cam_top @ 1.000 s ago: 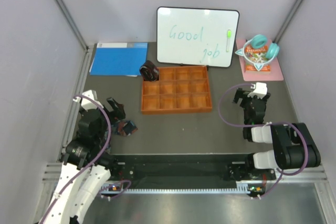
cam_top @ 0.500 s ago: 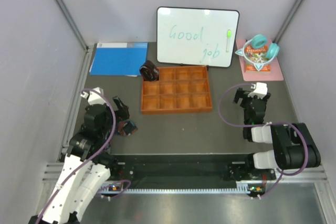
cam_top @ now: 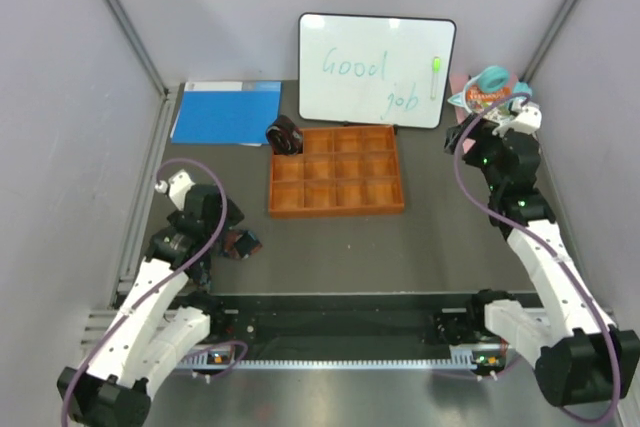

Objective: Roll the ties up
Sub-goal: Move the tie to the center of the board.

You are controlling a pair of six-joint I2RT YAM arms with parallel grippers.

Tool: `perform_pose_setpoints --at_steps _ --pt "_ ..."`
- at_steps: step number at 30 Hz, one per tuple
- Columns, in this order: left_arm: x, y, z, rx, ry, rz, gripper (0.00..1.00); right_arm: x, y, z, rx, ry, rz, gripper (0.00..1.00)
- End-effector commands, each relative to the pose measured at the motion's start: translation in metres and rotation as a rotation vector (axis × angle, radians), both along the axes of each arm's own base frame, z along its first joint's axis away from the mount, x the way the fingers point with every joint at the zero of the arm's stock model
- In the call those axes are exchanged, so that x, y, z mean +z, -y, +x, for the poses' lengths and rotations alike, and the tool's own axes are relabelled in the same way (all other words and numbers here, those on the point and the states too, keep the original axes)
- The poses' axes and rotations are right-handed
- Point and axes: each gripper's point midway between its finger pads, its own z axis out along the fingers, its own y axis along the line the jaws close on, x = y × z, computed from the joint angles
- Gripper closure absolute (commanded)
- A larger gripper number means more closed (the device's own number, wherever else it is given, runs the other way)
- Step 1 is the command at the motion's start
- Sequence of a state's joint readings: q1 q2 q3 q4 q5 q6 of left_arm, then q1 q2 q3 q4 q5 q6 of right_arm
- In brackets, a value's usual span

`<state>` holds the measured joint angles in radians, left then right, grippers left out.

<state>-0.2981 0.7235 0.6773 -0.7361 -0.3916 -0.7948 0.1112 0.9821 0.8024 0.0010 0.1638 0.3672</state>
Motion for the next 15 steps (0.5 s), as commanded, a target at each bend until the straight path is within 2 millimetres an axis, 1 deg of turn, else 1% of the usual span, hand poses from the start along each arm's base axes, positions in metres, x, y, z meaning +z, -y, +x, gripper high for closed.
perform_pose_setpoints --at_steps 1,3,4,5,6,7,8,9,10,11,12,13,14,15 --pt "0.030 -0.033 0.007 0.194 0.059 0.062 0.16 -0.054 -0.065 -0.052 0.304 -0.287 0.223 0.01" --pt "0.037 -0.050 0.009 0.220 0.040 0.157 0.16 -0.061 -0.075 -0.061 0.326 -0.331 0.235 0.01" --pt "0.032 -0.054 0.013 0.223 -0.009 0.191 0.15 -0.065 -0.076 -0.068 0.323 -0.351 0.220 0.01" --pt "0.036 -0.062 0.014 0.237 -0.032 0.209 0.15 -0.068 -0.077 -0.072 0.320 -0.359 0.202 0.01" --pt "0.032 -0.061 0.017 0.225 -0.060 0.195 0.14 -0.069 -0.085 -0.077 0.337 -0.358 0.172 0.01" --pt "0.024 -0.060 0.020 0.213 -0.103 0.187 0.14 -0.071 -0.087 -0.083 0.342 -0.361 0.163 0.01" --pt "0.023 -0.063 0.024 0.220 -0.112 0.171 0.14 -0.073 -0.090 -0.087 0.349 -0.364 0.156 0.01" --pt "0.020 -0.063 0.025 0.215 -0.122 0.158 0.14 -0.075 -0.097 -0.093 0.367 -0.372 0.158 0.01" --pt "0.012 -0.057 0.028 0.186 -0.148 0.127 0.14 -0.080 -0.102 -0.098 0.385 -0.385 0.157 0.01" --pt "0.008 -0.063 0.028 0.203 -0.165 0.112 0.14 -0.081 -0.106 -0.102 0.396 -0.389 0.161 0.01" --pt "0.001 -0.063 0.028 0.204 -0.189 0.094 0.14 -0.083 -0.108 -0.105 0.395 -0.392 0.162 0.01" --pt "-0.008 -0.059 0.028 0.185 -0.223 0.051 0.14 -0.089 -0.120 -0.113 0.433 -0.409 0.152 0.01" --pt "-0.013 -0.067 0.028 0.215 -0.237 0.019 0.14 -0.092 -0.124 -0.117 0.444 -0.416 0.146 0.01" --pt "-0.018 -0.067 0.029 0.218 -0.244 -0.010 0.14 -0.094 -0.127 -0.120 0.447 -0.420 0.142 0.01"
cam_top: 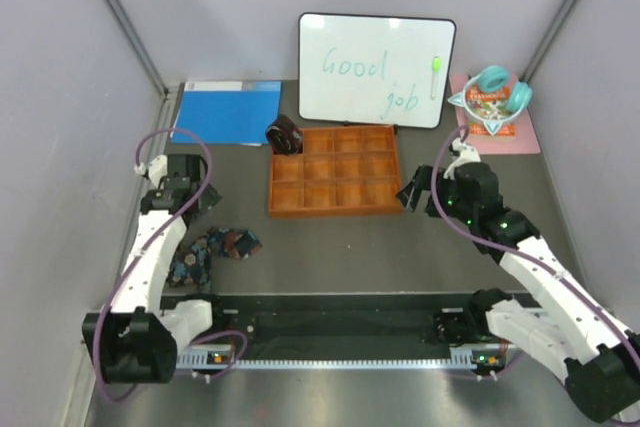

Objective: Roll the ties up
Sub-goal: Move the tie to the center of the board.

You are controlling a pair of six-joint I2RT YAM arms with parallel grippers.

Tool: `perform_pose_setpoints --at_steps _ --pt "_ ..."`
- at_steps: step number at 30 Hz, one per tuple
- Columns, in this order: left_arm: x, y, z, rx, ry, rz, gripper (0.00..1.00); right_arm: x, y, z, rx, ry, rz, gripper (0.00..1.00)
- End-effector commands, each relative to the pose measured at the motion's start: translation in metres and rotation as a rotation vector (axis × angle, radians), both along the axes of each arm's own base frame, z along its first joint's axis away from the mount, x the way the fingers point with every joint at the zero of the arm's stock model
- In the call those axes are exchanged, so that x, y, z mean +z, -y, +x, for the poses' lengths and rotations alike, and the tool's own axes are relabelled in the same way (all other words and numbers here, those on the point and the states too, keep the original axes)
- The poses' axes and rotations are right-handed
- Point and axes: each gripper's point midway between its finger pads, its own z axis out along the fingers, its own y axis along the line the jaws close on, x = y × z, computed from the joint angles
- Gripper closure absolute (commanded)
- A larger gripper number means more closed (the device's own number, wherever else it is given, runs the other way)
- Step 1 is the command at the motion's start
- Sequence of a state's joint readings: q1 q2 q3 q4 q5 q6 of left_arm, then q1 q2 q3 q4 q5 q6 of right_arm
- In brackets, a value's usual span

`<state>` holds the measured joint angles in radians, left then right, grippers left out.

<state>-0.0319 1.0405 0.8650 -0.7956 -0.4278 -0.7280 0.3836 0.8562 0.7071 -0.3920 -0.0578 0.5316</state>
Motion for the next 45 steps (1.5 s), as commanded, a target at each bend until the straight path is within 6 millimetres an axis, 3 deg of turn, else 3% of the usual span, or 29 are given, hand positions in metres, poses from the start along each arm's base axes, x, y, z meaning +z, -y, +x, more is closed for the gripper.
perform_pose_setpoints --at_steps 1,6,10,21,32,35,36,40,45 --pt "-0.021 0.006 0.003 -0.023 -0.046 -0.168 0.15 -0.011 -0.025 -0.024 0.068 -0.031 0.000 0.01" --pt "-0.035 0.003 0.005 -0.015 -0.087 -0.206 0.15 -0.022 -0.034 -0.032 0.089 -0.044 -0.009 0.01" --pt "-0.061 0.010 0.000 -0.022 -0.154 -0.249 0.18 -0.025 -0.031 -0.032 0.088 -0.046 -0.024 0.01" --pt "-0.109 0.014 -0.013 0.095 -0.198 -0.309 0.25 -0.029 -0.028 -0.039 0.100 -0.050 -0.036 0.01" --pt "-0.136 0.024 -0.006 0.067 -0.232 -0.366 0.21 -0.026 -0.023 -0.043 0.099 -0.043 -0.046 0.01" --pt "-0.145 0.029 -0.006 0.048 -0.269 -0.390 0.36 -0.028 -0.022 -0.044 0.099 -0.046 -0.053 0.01" --pt "-0.146 0.031 -0.006 0.040 -0.272 -0.400 0.47 -0.030 -0.021 -0.044 0.097 -0.052 -0.055 0.01" --pt "-0.154 0.035 -0.008 0.017 -0.269 -0.414 0.71 -0.032 -0.020 -0.045 0.097 -0.054 -0.060 0.01" --pt "-0.147 0.047 -0.003 -0.045 -0.237 -0.443 0.96 -0.033 -0.021 -0.045 0.100 -0.056 -0.063 0.01"
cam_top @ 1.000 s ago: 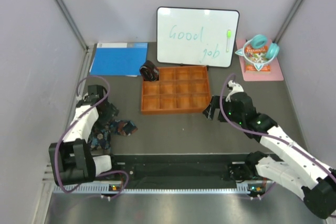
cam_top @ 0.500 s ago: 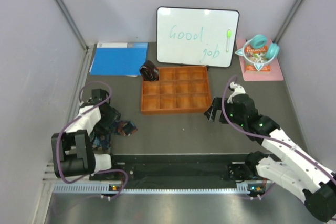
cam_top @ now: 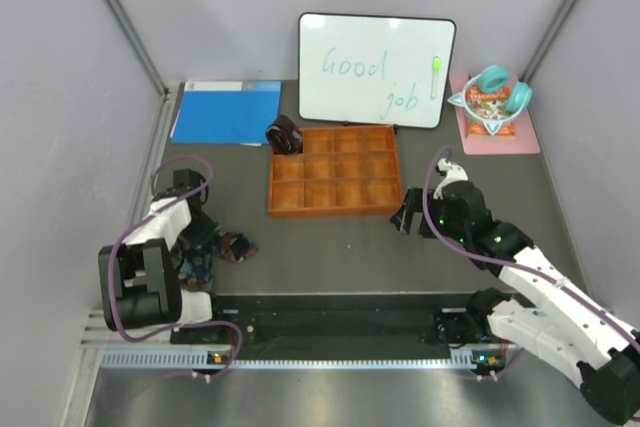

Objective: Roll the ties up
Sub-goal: Move the tie to the center of the board.

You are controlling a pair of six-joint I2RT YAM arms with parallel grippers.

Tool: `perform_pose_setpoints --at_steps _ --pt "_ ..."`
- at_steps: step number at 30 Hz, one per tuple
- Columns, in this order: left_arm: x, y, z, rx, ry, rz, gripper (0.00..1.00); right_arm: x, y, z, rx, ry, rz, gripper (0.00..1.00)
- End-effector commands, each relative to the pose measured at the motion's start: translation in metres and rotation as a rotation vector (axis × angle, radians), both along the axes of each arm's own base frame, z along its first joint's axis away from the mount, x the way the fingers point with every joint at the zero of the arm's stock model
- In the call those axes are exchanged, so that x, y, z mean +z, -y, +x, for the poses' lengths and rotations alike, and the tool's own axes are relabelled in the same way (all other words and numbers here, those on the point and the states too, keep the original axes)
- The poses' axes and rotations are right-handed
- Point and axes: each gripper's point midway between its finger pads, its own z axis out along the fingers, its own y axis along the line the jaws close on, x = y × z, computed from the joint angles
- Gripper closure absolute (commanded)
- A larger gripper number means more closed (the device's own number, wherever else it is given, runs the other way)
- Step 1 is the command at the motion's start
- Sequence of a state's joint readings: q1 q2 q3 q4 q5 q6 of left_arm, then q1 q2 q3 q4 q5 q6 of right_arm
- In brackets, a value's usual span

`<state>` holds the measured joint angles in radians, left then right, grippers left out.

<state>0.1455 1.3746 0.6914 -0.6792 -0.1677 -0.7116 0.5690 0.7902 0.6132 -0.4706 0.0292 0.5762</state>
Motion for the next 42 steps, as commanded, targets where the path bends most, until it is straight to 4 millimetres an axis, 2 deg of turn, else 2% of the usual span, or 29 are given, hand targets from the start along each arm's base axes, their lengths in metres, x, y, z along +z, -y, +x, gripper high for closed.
perform_pose_setpoints --at_steps 1,5,8,12,20,25,26,27,29,30,31,33,36,37,38,40,41,42 --pt "-0.019 0.044 0.035 -0.052 0.161 -0.198 1.00 0.005 -0.003 0.002 0.014 0.032 -0.001 0.01" --pt "-0.004 0.067 0.039 -0.087 0.218 -0.238 1.00 0.004 -0.007 0.002 0.027 0.023 0.009 0.01" --pt "0.008 0.095 0.041 -0.121 0.256 -0.265 1.00 0.002 -0.011 0.002 0.035 0.014 0.024 0.01" --pt "0.024 0.149 0.046 -0.143 0.328 -0.386 1.00 -0.003 -0.021 -0.005 0.079 -0.013 0.051 0.01" --pt "0.055 0.212 0.056 -0.146 0.432 -0.469 1.00 -0.015 -0.047 -0.030 0.145 -0.067 0.064 0.01" --pt "0.072 0.267 0.049 -0.234 0.440 -0.513 1.00 -0.021 -0.061 -0.039 0.172 -0.084 0.057 0.01" --pt "0.069 0.273 0.047 -0.252 0.419 -0.508 0.91 -0.023 -0.063 -0.039 0.171 -0.090 0.055 0.01" --pt "0.079 0.285 0.049 -0.309 0.427 -0.520 0.81 -0.024 -0.067 -0.042 0.187 -0.094 0.049 0.01" --pt "0.075 0.288 0.050 -0.366 0.384 -0.482 0.56 -0.024 -0.069 -0.043 0.191 -0.097 0.036 0.01" --pt "0.072 0.284 0.046 -0.439 0.352 -0.432 0.49 -0.024 -0.069 -0.044 0.195 -0.096 0.035 0.01" --pt "0.083 0.288 0.053 -0.476 0.357 -0.419 0.43 -0.024 -0.069 -0.044 0.192 -0.097 0.031 0.01" --pt "0.078 0.283 0.052 -0.577 0.303 -0.345 0.35 -0.024 -0.065 -0.044 0.184 -0.094 0.020 0.01" --pt "0.091 0.262 0.052 -0.630 0.251 -0.198 0.32 -0.023 -0.060 -0.041 0.171 -0.078 0.001 0.01" --pt "0.093 0.249 0.045 -0.627 0.221 -0.144 0.32 -0.023 -0.059 -0.041 0.166 -0.077 -0.007 0.01" --pt "0.109 0.234 0.051 -0.603 0.270 -0.072 0.33 -0.022 -0.059 -0.041 0.168 -0.073 -0.007 0.01" --pt "0.120 0.215 0.045 -0.545 0.302 -0.017 0.36 -0.023 -0.058 -0.041 0.167 -0.075 -0.009 0.01" --pt "0.125 0.198 0.035 -0.512 0.330 0.009 0.38 -0.023 -0.059 -0.041 0.167 -0.074 -0.008 0.01" --pt "0.127 0.193 0.030 -0.467 0.354 -0.002 0.41 -0.024 -0.058 -0.041 0.167 -0.076 -0.010 0.01"
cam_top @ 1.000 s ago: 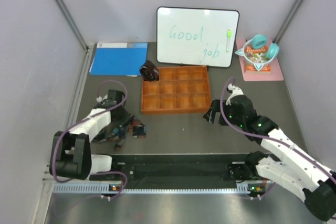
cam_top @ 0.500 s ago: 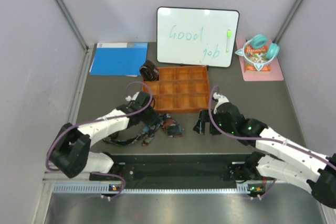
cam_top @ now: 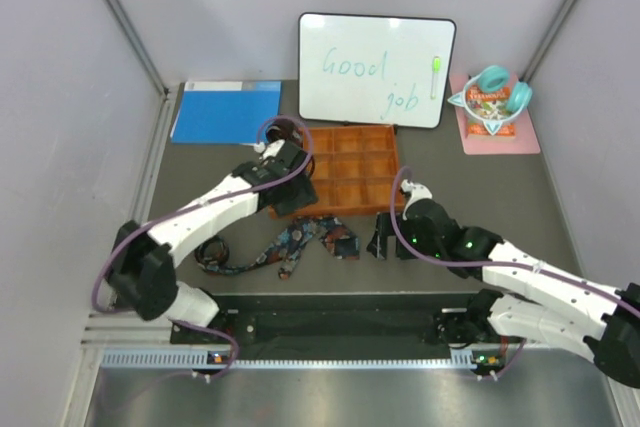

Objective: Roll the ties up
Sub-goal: Move the tie to the center of the board.

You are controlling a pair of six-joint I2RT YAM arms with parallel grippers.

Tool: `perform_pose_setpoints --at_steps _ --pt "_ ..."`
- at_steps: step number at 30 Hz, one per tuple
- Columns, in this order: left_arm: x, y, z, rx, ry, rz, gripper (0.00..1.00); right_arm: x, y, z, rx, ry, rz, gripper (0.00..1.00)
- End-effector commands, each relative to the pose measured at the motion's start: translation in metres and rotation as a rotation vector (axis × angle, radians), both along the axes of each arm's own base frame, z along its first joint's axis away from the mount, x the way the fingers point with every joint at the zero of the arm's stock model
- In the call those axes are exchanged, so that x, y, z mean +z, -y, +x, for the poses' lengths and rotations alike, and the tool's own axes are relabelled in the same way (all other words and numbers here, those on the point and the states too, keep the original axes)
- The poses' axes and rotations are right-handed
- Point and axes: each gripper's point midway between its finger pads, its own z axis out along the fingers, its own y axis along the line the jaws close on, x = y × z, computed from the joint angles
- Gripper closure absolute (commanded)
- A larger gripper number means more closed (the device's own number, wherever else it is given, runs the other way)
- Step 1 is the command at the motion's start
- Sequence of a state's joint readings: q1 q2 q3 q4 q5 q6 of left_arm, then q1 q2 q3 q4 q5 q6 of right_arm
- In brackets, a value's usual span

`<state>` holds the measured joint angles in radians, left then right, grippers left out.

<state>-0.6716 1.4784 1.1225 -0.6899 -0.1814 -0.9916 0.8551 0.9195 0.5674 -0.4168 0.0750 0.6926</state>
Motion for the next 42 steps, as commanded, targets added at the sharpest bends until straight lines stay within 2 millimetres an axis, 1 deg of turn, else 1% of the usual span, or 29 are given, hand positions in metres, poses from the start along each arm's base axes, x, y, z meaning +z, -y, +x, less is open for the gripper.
perform_pose_setpoints --at_steps 1,2,4,5,6,8,9,11,12,14,15,18,19,21,22,24,25,26,28,29,30,32,33,35,36,38,39,40,42 --pt "0.022 -0.068 -0.036 0.128 0.070 0.137 0.47 0.017 -0.004 0.007 -0.011 0.050 0.026 0.01" --pt "0.018 -0.077 -0.049 0.145 0.082 0.123 0.50 0.015 -0.006 0.007 -0.011 0.048 0.026 0.01" --pt "0.010 -0.081 -0.067 0.188 0.077 0.120 0.52 0.015 -0.009 0.008 -0.002 0.044 0.031 0.01" --pt "0.000 -0.088 -0.079 0.201 0.060 0.136 0.52 0.015 -0.013 0.010 0.004 0.041 0.036 0.01" --pt "-0.007 -0.090 -0.091 0.218 0.036 0.151 0.51 0.015 -0.016 0.009 0.013 0.036 0.036 0.01" --pt "-0.015 -0.101 -0.105 0.250 0.020 0.184 0.44 0.016 -0.024 0.009 0.029 0.038 0.018 0.01" --pt "-0.016 -0.106 -0.111 0.278 0.014 0.194 0.41 0.016 -0.030 0.005 0.054 0.044 0.006 0.01" --pt "-0.012 -0.117 -0.110 0.307 0.056 0.203 0.38 0.023 -0.041 0.004 0.071 0.067 -0.011 0.01" --pt "-0.010 -0.119 -0.108 0.305 0.077 0.206 0.37 0.017 -0.046 0.003 0.078 0.056 -0.031 0.01" --pt "-0.006 -0.127 -0.100 0.314 0.148 0.214 0.37 0.020 -0.062 -0.003 0.105 0.044 -0.019 0.01" --pt "-0.006 -0.128 -0.099 0.302 0.159 0.223 0.36 0.015 -0.069 -0.004 0.113 0.033 -0.020 0.01" --pt "-0.003 -0.128 -0.093 0.254 0.183 0.246 0.36 0.021 -0.090 -0.012 0.140 0.017 0.018 0.01" --pt "-0.004 -0.129 -0.092 0.248 0.182 0.251 0.35 0.018 -0.096 -0.012 0.146 0.010 0.012 0.01" --pt "-0.008 -0.129 -0.089 0.221 0.173 0.258 0.35 0.023 -0.112 -0.016 0.163 0.003 0.031 0.01" --pt "-0.010 -0.128 -0.087 0.211 0.165 0.252 0.37 0.016 -0.121 -0.018 0.174 -0.018 0.033 0.02" --pt "-0.019 -0.124 -0.081 0.173 0.124 0.205 0.39 0.017 -0.134 -0.021 0.173 -0.043 0.063 0.03" --pt "-0.022 -0.124 -0.079 0.173 0.107 0.190 0.40 0.010 -0.141 -0.021 0.162 -0.065 0.068 0.03" --pt "-0.024 -0.130 -0.074 0.179 0.091 0.183 0.41 0.013 -0.149 -0.022 0.166 -0.068 0.083 0.04" --pt "-0.023 -0.125 -0.073 0.133 0.078 0.155 0.41 0.010 -0.158 -0.023 0.160 -0.089 0.094 0.04" --pt "-0.020 -0.125 -0.069 0.101 0.091 0.157 0.39 0.005 -0.166 -0.022 0.156 -0.101 0.089 0.06" --pt "-0.019 -0.117 -0.069 0.066 0.086 0.126 0.37 0.004 -0.171 -0.022 0.156 -0.108 0.088 0.07" --pt "-0.021 -0.115 -0.069 0.030 0.065 0.122 0.37 0.005 -0.183 -0.019 0.148 -0.117 0.103 0.12" --pt "-0.023 -0.112 -0.072 0.013 0.046 0.108 0.37 -0.003 -0.189 -0.018 0.144 -0.128 0.098 0.14" --pt "-0.026 -0.109 -0.075 -0.002 0.032 0.093 0.37 -0.003 -0.200 -0.015 0.127 -0.137 0.111 0.20" --pt "-0.026 -0.107 -0.076 -0.005 0.028 0.083 0.37 -0.016 -0.203 -0.015 0.117 -0.155 0.087 0.22" --pt "-0.021 -0.105 -0.077 0.000 0.030 0.056 0.37 -0.016 -0.214 -0.015 0.110 -0.173 0.100 0.28" --pt "-0.019 -0.106 -0.076 0.005 0.031 0.049 0.37 -0.028 -0.216 -0.017 0.105 -0.186 0.073 0.30" --pt "-0.016 -0.107 -0.079 0.004 0.029 0.046 0.37 -0.027 -0.223 -0.019 0.105 -0.193 0.081 0.30" --pt "-0.004 -0.107 -0.075 -0.002 0.055 0.043 0.37 -0.035 -0.228 -0.020 0.101 -0.195 0.063 0.35"
